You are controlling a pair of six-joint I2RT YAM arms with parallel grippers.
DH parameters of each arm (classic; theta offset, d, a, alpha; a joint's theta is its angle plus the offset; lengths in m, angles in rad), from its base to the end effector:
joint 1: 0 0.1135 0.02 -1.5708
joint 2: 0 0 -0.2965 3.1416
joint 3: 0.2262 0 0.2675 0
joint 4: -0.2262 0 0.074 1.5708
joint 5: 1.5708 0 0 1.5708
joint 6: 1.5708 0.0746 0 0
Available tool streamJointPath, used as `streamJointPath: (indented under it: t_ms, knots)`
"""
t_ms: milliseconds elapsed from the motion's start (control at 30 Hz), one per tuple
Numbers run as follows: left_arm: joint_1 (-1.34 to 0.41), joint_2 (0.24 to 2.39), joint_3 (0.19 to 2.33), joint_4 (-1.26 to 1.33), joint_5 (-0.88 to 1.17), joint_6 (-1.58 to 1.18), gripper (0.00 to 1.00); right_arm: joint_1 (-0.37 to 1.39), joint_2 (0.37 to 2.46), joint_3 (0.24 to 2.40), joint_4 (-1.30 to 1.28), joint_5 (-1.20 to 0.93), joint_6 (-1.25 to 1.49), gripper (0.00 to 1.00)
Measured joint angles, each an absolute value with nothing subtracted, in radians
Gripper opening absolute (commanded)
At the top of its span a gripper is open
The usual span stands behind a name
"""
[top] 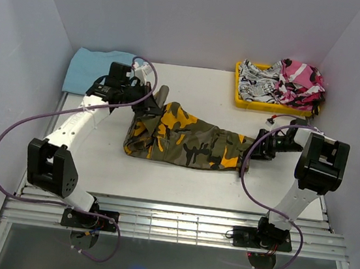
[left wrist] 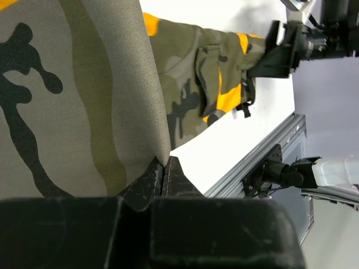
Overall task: Fold and stack the trousers
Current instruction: Fold the trousers
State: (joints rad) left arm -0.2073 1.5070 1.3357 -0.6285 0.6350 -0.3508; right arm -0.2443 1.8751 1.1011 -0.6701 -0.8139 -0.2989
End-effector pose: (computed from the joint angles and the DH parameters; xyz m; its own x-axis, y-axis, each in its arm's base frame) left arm 0.3448 -0.1177 0.3279 -0.8551 -0.1029 -0.5082 0.2943 0.7107 -0.6390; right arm 0.3557 -0.0328 0.1328 -0.9425 0.0266 -0.3331 -0.2099 0.7286 0.6520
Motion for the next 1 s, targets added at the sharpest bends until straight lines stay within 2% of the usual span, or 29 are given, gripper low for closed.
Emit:
streamJointPath:
  t_ms: [33,100,133,167,467,1000]
  knots:
    - [-0.242,1.512,1.341,-0.619,0.620,-0.366,0.00,-0.234,1.882,1.101,-0.660,-0.810,-0.295,0.40]
    - [-0.312,1.525,1.353,-0.592,0.585,-0.402,0.00,-0.221,1.898,1.101,-0.640,-0.807,-0.283,0.25]
    - [-0.348,1.533,1.359,-0.580,0.567,-0.420,0.00,-0.221,1.906,1.101,-0.634,-0.807,-0.276,0.10]
    - [-0.381,1.542,1.367,-0.564,0.549,-0.437,0.00,-0.220,1.912,1.100,-0.627,-0.808,-0.277,0.08]
    - [-0.626,1.732,1.528,-0.463,0.428,-0.569,0.00,-0.220,1.924,1.097,-0.617,-0.820,-0.261,0.08]
    - [-0.830,2.059,1.691,-0.367,0.288,-0.698,0.00,-0.220,1.924,1.075,-0.598,-0.848,-0.273,0.08]
